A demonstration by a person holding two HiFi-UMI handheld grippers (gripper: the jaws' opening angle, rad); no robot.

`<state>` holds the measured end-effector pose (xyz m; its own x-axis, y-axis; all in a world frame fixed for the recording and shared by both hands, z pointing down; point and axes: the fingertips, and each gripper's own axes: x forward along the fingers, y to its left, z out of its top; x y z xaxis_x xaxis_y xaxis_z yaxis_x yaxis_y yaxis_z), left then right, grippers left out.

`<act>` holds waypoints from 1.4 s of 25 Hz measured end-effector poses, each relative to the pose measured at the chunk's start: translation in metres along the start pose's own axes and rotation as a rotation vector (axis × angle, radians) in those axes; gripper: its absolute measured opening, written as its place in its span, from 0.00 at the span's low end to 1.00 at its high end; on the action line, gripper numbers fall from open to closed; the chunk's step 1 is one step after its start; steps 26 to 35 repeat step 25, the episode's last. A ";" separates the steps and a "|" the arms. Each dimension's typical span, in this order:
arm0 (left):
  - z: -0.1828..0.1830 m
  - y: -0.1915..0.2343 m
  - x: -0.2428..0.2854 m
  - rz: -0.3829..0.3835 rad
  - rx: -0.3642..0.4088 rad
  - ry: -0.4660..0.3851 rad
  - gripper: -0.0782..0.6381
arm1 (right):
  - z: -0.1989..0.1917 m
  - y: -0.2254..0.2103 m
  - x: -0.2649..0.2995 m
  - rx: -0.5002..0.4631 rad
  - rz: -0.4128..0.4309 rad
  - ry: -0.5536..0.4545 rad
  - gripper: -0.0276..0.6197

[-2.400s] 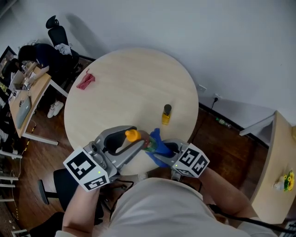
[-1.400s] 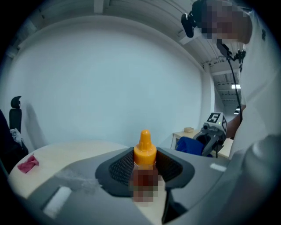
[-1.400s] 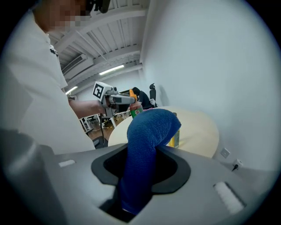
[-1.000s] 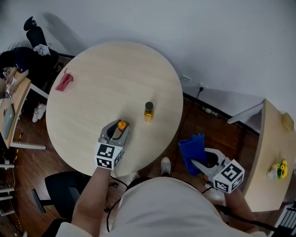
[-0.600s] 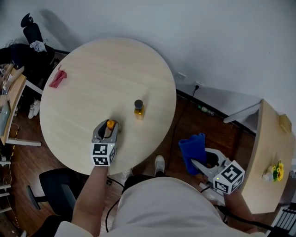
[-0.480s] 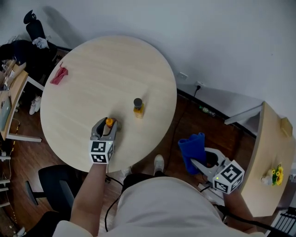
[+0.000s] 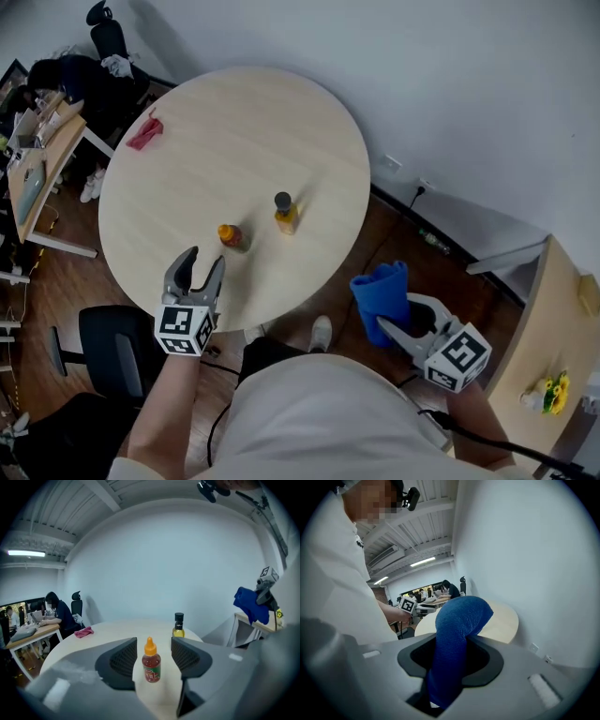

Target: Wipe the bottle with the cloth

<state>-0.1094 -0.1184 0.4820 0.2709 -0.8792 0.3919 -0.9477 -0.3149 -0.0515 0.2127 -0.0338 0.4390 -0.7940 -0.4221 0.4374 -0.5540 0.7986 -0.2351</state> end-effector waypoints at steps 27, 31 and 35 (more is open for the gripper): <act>0.044 -0.051 -0.095 0.018 -0.037 -0.017 0.39 | 0.018 -0.003 0.030 -0.074 0.121 -0.079 0.28; 0.044 -0.051 -0.095 0.018 -0.037 -0.017 0.39 | 0.018 -0.003 0.030 -0.074 0.121 -0.079 0.28; 0.044 -0.051 -0.095 0.018 -0.037 -0.017 0.39 | 0.018 -0.003 0.030 -0.074 0.121 -0.079 0.28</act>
